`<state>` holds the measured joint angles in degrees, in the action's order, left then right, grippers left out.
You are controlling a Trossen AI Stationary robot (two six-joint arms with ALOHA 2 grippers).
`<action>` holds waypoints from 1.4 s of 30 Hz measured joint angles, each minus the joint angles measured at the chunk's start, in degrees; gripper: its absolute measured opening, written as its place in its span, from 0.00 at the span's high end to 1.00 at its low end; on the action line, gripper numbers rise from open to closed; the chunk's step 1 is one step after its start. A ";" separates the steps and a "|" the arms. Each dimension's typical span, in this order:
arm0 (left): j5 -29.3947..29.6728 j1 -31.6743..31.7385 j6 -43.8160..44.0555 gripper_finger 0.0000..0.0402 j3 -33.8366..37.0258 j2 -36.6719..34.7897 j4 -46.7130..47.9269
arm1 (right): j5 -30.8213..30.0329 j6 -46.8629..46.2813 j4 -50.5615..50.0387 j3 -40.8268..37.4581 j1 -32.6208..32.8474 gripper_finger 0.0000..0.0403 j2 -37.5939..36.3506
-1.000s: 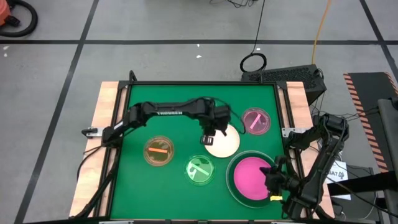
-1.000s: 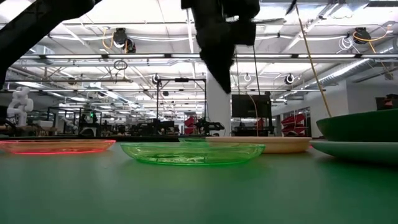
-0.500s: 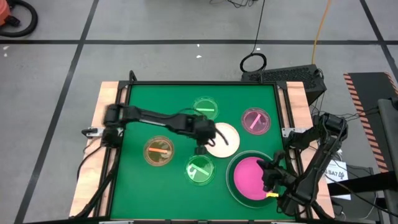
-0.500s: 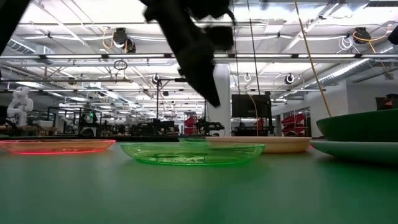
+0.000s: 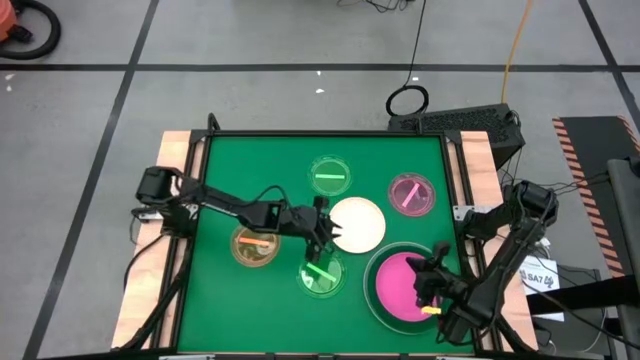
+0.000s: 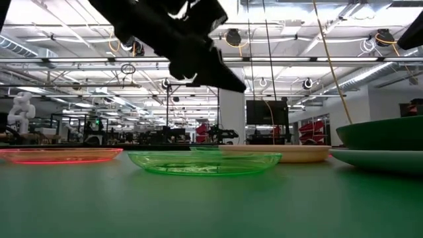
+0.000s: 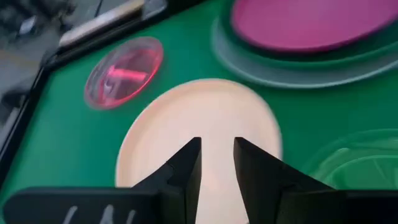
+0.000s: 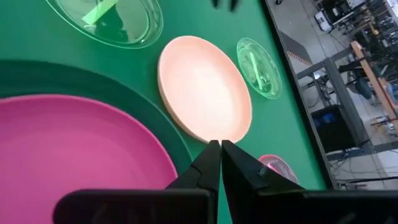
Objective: Stack plastic plates
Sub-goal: Stack the white plate on top of the dark pink plate
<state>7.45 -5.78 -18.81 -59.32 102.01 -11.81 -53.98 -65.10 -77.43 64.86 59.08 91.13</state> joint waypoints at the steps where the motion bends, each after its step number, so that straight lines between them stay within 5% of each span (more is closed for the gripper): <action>1: -0.84 0.47 0.62 0.75 -0.69 0.78 -0.78 | 0.02 0.89 1.14 0.00 -0.44 0.97 0.00; 8: -4.99 -0.45 -4.73 0.72 -0.87 3.50 -0.71 | 0.04 11.12 12.59 -0.12 -4.86 0.97 0.02; 19: -2.00 -0.52 -9.11 0.45 -0.91 4.56 1.83 | 0.15 18.40 20.43 -0.31 -7.44 0.97 0.02; 42: -1.80 3.31 -26.56 0.61 -0.95 6.02 12.41 | 0.13 19.53 20.39 -0.31 -7.53 0.97 0.02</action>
<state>5.65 -2.47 -45.37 -60.27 108.03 0.61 -53.84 -45.57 -57.04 64.55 51.55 91.15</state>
